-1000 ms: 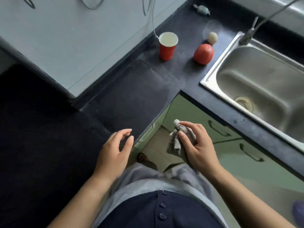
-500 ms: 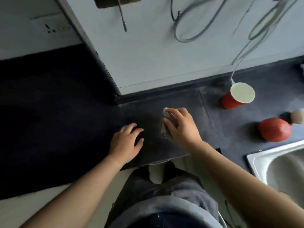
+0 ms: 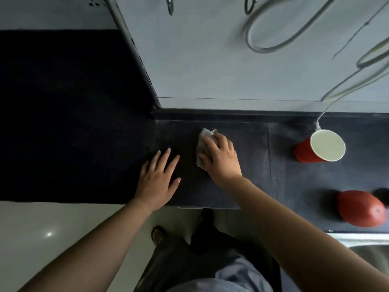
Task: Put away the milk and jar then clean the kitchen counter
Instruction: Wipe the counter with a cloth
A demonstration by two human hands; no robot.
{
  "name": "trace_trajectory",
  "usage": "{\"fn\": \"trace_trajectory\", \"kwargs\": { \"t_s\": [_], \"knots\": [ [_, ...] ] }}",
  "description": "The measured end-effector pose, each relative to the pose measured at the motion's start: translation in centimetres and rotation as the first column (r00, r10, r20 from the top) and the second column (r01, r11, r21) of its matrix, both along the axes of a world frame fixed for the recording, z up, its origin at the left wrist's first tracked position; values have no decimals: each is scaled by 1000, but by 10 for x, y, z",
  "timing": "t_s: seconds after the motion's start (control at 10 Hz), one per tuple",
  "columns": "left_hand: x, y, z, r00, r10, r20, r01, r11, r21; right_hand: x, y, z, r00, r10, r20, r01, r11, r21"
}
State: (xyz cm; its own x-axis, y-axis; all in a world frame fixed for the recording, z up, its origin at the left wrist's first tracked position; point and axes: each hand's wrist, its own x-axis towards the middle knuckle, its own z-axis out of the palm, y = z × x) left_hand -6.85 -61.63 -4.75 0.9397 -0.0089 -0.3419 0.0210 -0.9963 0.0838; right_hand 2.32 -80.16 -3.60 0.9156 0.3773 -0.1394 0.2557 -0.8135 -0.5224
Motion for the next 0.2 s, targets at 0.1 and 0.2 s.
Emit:
{"fn": "trace_trajectory", "kwargs": {
  "t_s": [0.1,0.2],
  "knots": [
    [-1,0,2,1000,-1,-13,1,1000,1,1,0,6,1000,13,-15,-12,1000,29],
    [5,2,9,999,-8,-49,7,1000,-29,-4,-10,17,999,-39,-9,39,996,74]
  ]
}}
